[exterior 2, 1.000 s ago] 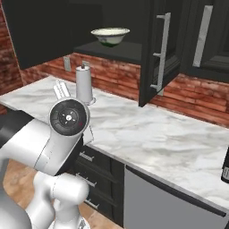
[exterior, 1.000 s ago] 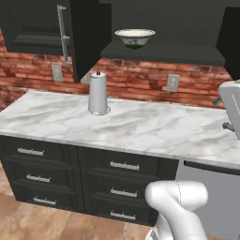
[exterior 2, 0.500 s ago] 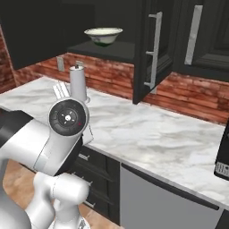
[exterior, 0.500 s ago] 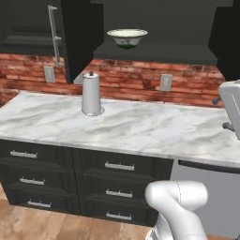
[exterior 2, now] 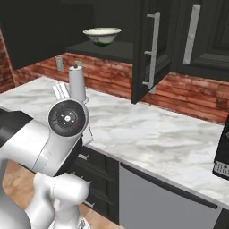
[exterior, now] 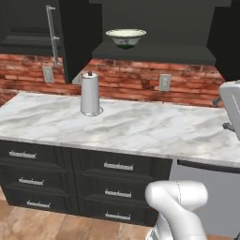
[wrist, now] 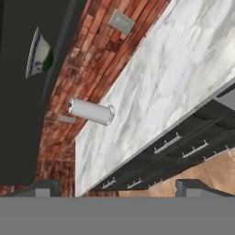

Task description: Move the bowls from the cabinet to the plates on the dining table.

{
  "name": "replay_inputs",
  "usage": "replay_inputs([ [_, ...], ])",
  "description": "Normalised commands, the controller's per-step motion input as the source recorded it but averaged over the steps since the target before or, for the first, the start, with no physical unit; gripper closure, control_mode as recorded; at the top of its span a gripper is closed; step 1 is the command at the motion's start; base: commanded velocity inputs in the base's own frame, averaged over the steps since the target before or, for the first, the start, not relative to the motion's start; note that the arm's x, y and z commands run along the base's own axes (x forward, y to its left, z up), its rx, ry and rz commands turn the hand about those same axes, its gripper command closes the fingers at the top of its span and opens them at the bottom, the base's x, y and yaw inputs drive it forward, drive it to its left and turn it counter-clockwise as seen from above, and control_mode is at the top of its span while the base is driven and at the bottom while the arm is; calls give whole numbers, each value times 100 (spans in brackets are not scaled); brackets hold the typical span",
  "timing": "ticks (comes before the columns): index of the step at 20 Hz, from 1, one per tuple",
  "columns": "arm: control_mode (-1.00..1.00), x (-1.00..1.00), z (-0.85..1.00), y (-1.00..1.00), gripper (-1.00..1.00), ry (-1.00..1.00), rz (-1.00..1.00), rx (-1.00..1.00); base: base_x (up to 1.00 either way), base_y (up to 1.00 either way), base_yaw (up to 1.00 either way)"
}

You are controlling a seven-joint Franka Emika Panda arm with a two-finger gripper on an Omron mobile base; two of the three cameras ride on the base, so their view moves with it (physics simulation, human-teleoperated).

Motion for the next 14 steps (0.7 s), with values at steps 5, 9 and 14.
replay_inputs([
  [5, 100, 0, 0, 0, -100, 0, 0, 0, 57, 8, 0],
  [9, 100, 0, 0, 0, -100, 0, 0, 0, 46, -6, -4],
  [14, 100, 0, 0, 0, -100, 0, 0, 0, -26, 3, -6],
])
